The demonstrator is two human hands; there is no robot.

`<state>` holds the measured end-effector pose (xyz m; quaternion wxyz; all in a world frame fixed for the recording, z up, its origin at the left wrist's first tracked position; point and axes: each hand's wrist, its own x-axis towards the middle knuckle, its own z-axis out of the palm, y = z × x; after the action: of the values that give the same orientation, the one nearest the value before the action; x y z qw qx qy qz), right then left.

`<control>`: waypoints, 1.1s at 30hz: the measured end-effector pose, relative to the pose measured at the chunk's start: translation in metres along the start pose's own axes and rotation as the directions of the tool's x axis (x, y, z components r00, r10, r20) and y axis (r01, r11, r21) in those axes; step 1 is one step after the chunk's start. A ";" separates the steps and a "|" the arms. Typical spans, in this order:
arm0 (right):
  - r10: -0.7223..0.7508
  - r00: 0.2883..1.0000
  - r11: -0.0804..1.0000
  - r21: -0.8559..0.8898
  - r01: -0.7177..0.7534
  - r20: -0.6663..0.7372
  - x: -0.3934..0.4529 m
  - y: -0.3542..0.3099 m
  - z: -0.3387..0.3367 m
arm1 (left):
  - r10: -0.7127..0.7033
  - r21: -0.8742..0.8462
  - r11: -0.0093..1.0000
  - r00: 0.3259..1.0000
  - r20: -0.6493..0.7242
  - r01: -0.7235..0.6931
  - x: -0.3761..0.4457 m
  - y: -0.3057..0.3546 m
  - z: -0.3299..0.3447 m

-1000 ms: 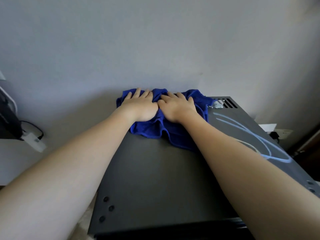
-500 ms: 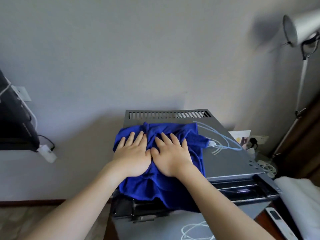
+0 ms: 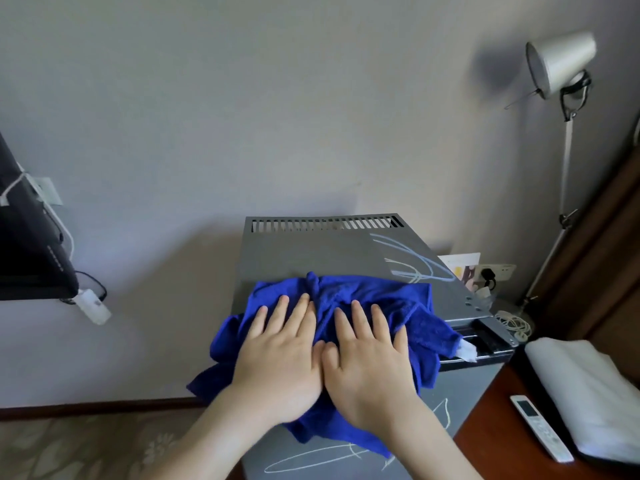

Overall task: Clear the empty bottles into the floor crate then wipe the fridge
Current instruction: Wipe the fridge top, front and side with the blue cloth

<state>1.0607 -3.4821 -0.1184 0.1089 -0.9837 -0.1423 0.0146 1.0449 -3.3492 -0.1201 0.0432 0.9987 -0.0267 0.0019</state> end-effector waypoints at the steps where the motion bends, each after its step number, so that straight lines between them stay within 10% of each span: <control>1: 0.017 1.000 1.000 0.002 -0.017 0.003 0.000 0.009 -0.003 | 0.006 -0.004 1.000 1.000 -0.009 -0.006 0.002 0.009 0.001; 10: 0.076 0.991 0.996 -0.053 -0.070 0.114 0.023 0.100 -0.037 | 0.100 -0.047 0.994 0.993 0.056 -0.097 0.067 0.084 0.007; 33: -0.141 0.987 0.983 -0.105 0.148 0.071 0.350 0.151 -0.039 | -0.173 -0.136 0.972 0.975 0.141 0.192 0.358 0.037 -0.004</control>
<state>1.4406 -3.5325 -0.1120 0.0506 -0.9743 -0.2174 0.0298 1.4009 -3.4049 -0.1106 0.1160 0.9889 0.0627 -0.0684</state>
